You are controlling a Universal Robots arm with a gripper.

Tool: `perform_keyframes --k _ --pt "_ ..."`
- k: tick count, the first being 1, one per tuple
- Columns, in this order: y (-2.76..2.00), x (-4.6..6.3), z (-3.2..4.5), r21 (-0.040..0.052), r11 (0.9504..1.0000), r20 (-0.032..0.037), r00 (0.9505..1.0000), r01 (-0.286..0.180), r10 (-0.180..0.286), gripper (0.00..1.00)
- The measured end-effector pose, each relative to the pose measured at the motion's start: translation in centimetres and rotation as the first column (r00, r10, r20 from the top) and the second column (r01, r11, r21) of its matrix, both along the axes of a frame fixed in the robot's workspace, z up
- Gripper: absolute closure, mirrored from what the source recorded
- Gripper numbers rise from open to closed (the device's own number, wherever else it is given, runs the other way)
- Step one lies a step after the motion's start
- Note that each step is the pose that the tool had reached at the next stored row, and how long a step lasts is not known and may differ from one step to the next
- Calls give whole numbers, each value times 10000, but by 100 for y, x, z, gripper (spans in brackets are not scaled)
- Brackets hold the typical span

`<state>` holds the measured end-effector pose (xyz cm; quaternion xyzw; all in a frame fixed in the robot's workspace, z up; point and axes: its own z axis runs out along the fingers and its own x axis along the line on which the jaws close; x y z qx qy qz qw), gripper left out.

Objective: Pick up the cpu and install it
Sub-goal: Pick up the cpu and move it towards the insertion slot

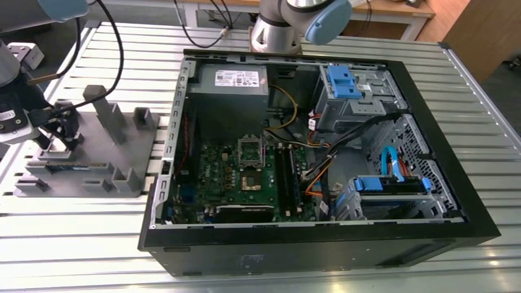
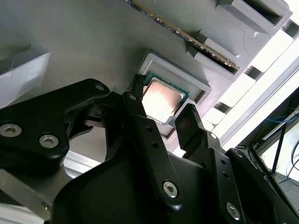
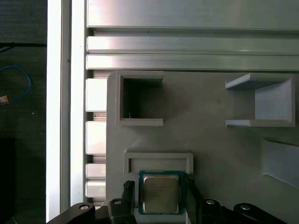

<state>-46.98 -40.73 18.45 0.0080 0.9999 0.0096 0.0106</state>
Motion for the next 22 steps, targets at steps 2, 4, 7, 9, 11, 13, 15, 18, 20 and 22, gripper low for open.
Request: perform_keyframes --k 2,4,7,9,11,13,15,18,20,22 --pt "0 0 -3 0 10000 1 10000 -26 26 46" --pt "0 0 -3 0 10000 0 10000 -32 32 46" --pt "0 0 -3 1 10000 1 10000 -34 34 46" --pt "0 0 -3 1 10000 1 10000 -34 34 46" --pt "0 0 -3 0 10000 1 10000 -34 34 46" --pt "0 0 -3 0 10000 0 10000 -35 35 47" --pt "0 0 -2 0 10000 0 10000 -35 35 53" --pt "0 0 -2 0 10000 0 10000 -36 36 53" --pt "0 0 -3 0 10000 0 10000 -36 36 53" --pt "0 0 -3 1 10000 0 10000 -36 36 53"
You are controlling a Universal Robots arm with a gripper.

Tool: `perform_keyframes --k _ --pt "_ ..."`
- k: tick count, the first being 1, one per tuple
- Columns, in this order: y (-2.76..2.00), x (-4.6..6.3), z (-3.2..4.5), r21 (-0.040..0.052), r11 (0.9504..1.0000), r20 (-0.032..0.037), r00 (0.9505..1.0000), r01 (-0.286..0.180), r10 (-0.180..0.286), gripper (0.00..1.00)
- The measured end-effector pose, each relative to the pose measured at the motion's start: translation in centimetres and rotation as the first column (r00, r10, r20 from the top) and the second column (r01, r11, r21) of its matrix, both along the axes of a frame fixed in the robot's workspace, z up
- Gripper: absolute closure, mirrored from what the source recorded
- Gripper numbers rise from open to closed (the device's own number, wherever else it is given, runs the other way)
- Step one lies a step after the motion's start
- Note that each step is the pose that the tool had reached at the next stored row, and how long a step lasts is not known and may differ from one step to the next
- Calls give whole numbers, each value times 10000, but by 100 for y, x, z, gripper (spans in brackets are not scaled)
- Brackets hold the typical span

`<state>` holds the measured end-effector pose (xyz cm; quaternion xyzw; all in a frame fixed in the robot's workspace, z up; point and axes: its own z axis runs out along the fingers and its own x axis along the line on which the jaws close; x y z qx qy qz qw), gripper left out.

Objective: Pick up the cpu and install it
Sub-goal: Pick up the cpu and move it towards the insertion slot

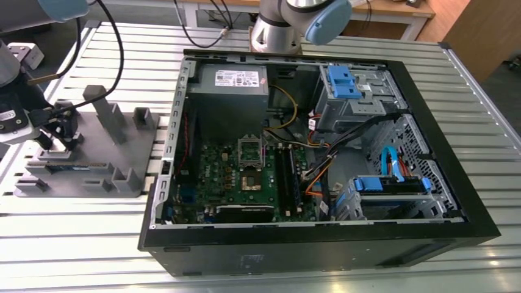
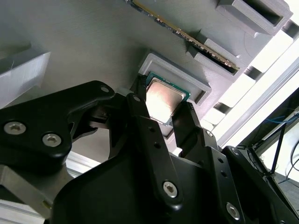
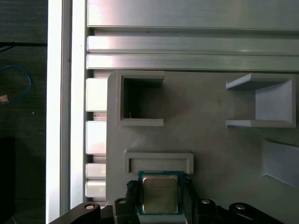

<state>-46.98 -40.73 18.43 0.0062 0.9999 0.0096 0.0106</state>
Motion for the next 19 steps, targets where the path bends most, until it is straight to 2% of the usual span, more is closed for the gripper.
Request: perform_keyframes --k 19 --pt "0 0 21 5 9999 0 9999 -144 144 53"
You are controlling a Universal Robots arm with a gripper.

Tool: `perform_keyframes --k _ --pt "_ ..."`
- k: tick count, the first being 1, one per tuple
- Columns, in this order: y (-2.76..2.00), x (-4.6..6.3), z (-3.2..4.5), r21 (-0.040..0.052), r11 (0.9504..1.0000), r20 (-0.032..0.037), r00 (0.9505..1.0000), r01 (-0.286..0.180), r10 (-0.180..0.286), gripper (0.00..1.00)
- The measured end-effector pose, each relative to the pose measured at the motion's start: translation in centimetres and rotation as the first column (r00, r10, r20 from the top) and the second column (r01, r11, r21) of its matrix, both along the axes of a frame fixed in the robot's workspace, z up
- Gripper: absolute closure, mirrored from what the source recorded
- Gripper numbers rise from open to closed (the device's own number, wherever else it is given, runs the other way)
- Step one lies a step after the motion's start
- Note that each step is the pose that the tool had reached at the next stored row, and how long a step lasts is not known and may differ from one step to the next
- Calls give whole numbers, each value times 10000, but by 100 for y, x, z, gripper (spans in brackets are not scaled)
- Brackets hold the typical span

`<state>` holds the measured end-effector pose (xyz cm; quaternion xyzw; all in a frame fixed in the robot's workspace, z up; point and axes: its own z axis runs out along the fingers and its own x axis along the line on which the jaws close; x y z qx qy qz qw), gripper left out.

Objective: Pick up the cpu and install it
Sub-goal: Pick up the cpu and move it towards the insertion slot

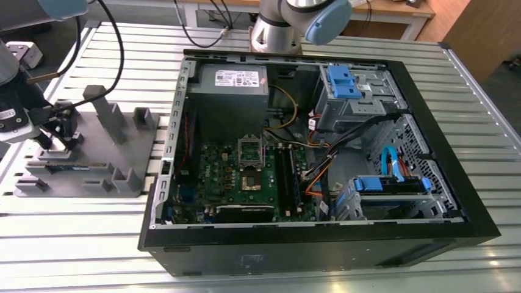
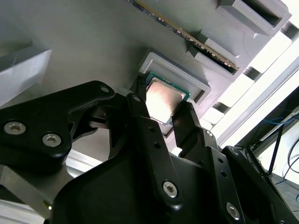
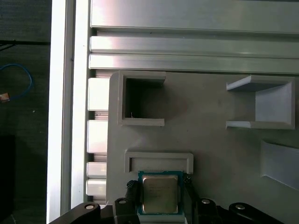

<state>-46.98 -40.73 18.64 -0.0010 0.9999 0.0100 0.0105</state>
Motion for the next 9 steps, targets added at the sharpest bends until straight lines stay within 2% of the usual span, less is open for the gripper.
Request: perform_keyframes --k 6,7,9 --pt "0 0 0 0 10000 0 10000 -3 3 52" --pt "0 0 0 0 10000 -1 10000 -3 3 46" --pt "0 0 0 0 10000 0 10000 -4 4 46"
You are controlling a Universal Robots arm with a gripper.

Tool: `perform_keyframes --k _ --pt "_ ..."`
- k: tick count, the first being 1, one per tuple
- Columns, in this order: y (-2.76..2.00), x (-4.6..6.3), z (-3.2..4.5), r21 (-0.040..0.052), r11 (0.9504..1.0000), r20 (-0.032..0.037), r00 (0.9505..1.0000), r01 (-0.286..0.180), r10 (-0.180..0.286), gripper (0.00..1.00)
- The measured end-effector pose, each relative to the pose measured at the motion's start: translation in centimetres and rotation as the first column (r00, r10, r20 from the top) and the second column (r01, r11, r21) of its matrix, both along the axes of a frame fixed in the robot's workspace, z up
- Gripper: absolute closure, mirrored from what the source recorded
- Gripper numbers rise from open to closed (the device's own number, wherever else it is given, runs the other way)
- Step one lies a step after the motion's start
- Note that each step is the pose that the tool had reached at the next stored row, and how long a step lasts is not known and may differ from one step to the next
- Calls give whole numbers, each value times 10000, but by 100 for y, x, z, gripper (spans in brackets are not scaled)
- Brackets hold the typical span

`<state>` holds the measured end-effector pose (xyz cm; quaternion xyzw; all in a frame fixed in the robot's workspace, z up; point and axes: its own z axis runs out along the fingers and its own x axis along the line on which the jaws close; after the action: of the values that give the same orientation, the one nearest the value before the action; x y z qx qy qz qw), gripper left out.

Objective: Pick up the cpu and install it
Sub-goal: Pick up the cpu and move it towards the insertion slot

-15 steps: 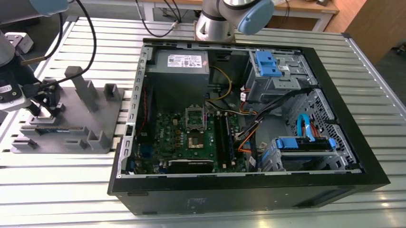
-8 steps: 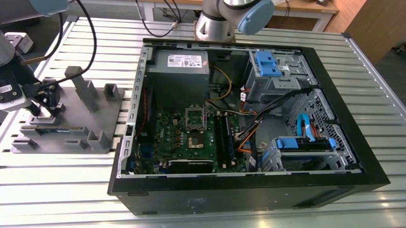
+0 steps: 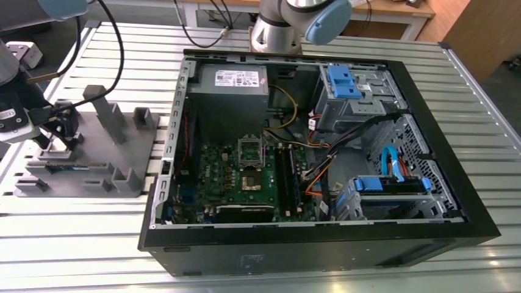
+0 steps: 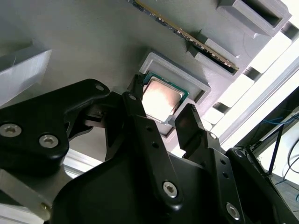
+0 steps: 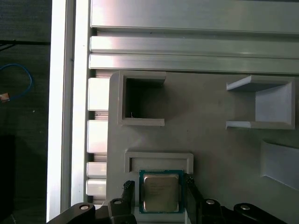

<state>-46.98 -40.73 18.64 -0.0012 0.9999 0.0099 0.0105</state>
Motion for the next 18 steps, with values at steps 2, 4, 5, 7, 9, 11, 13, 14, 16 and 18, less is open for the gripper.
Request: perform_keyframes --k 2,4,5,7,9,11,13,14,16,18 --pt "0 0 0 0 10000 0 10000 -11 11 46" --pt "0 1 -3 0 10000 1 10000 -56 56 46" --pt "0 1 -4 0 10000 0 10000 -77 77 46" --pt "0 3 -5 1 10000 1 10000 -90 90 46" --pt "0 4 -10 0 10000 0 10000 -91 91 46" --pt "0 4 -12 1 10000 0 10000 -90 90 46" --pt "0 4 -15 1 10000 1 10000 -90 90 46" --pt "0 4 -15 0 10000 0 10000 -90 90 46" --pt "0 4 -16 0 10000 0 10000 -91 91 46" --pt "5 5 -18 2 10000 3 10000 -92 92 46"
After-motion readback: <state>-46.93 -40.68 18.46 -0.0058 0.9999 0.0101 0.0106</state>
